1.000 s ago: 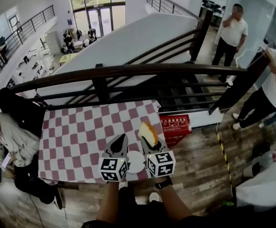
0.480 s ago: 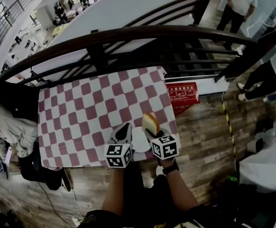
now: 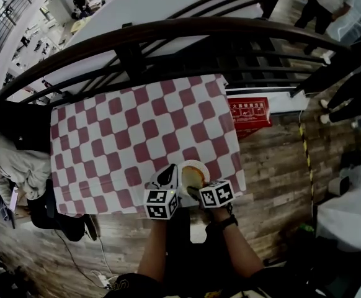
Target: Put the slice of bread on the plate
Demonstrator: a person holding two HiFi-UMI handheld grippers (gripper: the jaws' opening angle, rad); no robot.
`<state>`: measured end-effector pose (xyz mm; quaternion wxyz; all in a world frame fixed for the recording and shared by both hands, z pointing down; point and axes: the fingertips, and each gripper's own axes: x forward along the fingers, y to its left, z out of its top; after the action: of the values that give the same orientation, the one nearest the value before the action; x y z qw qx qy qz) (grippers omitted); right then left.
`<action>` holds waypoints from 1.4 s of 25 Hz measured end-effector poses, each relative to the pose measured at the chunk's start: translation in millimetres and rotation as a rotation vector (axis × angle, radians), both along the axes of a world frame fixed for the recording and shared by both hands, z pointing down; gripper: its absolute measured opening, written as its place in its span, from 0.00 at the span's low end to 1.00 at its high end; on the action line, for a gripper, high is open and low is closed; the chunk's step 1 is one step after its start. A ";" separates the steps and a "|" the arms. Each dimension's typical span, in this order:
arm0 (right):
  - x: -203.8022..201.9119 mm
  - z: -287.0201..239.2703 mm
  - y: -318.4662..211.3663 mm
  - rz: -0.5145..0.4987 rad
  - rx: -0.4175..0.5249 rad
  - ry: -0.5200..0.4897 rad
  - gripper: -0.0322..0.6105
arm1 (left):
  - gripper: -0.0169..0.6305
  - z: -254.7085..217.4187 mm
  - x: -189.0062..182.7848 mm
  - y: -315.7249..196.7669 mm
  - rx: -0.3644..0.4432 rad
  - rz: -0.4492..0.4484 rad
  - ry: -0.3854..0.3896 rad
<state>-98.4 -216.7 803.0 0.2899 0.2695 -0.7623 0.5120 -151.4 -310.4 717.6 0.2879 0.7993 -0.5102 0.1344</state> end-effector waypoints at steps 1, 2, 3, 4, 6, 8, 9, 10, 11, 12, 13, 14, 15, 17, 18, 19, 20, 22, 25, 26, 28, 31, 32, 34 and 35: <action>-5.9 2.5 4.6 -0.006 -0.034 -0.028 0.20 | 0.05 1.4 -2.6 0.1 -0.004 -0.005 0.000; -10.3 5.1 7.8 -0.012 -0.058 -0.041 0.20 | 0.05 2.7 -5.4 0.6 -0.008 -0.010 -0.001; -13.3 8.0 9.3 -0.017 -0.074 -0.043 0.20 | 0.05 4.2 -8.3 1.3 -0.012 -0.017 -0.001; -15.6 10.5 9.4 -0.020 -0.086 -0.041 0.20 | 0.05 5.8 -11.1 2.1 -0.016 -0.024 -0.001; -20.1 13.5 5.9 -0.018 -0.104 -0.045 0.20 | 0.05 8.1 -16.0 3.0 -0.023 -0.037 -0.004; -24.1 15.3 -1.8 -0.009 -0.104 -0.049 0.20 | 0.05 10.2 -20.2 2.9 -0.031 -0.046 -0.014; -24.6 16.9 -6.4 -0.002 -0.097 -0.039 0.20 | 0.05 11.4 -22.1 2.9 -0.037 -0.049 -0.020; -23.8 19.1 -10.5 0.002 -0.088 -0.015 0.21 | 0.05 12.3 -23.6 2.9 -0.042 -0.053 -0.024; -22.3 21.4 -13.0 -0.005 -0.077 0.020 0.23 | 0.05 12.6 -24.7 2.8 -0.045 -0.056 -0.024; -20.7 23.7 -13.9 -0.025 -0.064 0.062 0.25 | 0.05 12.3 -25.6 2.6 -0.045 -0.059 -0.024; -19.0 25.9 -13.8 -0.055 -0.047 0.109 0.30 | 0.05 11.5 -26.4 2.1 -0.044 -0.062 -0.023; -17.1 28.0 -13.7 -0.086 -0.028 0.157 0.39 | 0.05 10.4 -27.2 1.3 -0.043 -0.065 -0.023; -14.7 29.7 -14.7 -0.106 -0.008 0.201 0.48 | 0.05 9.2 -27.8 -0.1 -0.042 -0.068 -0.025; -7.5 31.5 -19.9 -0.108 0.032 0.266 0.71 | 0.05 7.5 -28.1 -2.4 -0.046 -0.072 -0.027; -2.6 31.4 -21.3 -0.108 0.049 0.293 0.77 | 0.05 6.7 -28.0 -2.3 -0.049 -0.072 -0.029; 3.2 30.7 -21.0 -0.121 0.061 0.321 0.79 | 0.05 5.1 -27.8 -1.8 -0.050 -0.071 -0.031; 9.4 28.9 -20.6 -0.144 0.069 0.348 0.81 | 0.05 2.2 -27.5 -2.1 -0.046 -0.069 -0.033; 19.8 20.8 -23.3 -0.189 0.085 0.376 0.81 | 0.05 -7.8 -25.8 -6.5 -0.025 -0.069 -0.037; 32.8 -4.7 -39.0 -0.191 0.129 0.361 0.81 | 0.05 -30.0 -13.9 -17.8 0.025 -0.067 -0.036; 35.5 -16.9 -47.1 -0.169 0.157 0.346 0.81 | 0.05 -38.9 -8.5 -20.9 0.043 -0.061 -0.039; 37.2 -45.7 -64.6 -0.122 0.230 0.311 0.80 | 0.05 -58.0 0.1 -25.0 0.083 -0.052 -0.047; 38.5 -96.5 -92.3 -0.071 0.356 0.261 0.80 | 0.05 -96.3 11.5 -32.5 0.166 -0.044 -0.041; 39.2 -115.4 -101.1 -0.055 0.396 0.240 0.79 | 0.05 -111.1 14.6 -35.9 0.198 -0.044 -0.038; 41.2 -154.9 -116.2 -0.022 0.487 0.198 0.69 | 0.05 -138.7 16.2 -41.8 0.249 -0.058 -0.047; 42.1 -175.0 -122.1 -0.008 0.544 0.179 0.52 | 0.05 -151.1 14.4 -43.6 0.265 -0.074 -0.063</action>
<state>-56.3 -338.8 628.0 0.2752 0.3788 -0.8440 0.2617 -137.0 -353.9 566.4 0.1685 0.8062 -0.5615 0.0803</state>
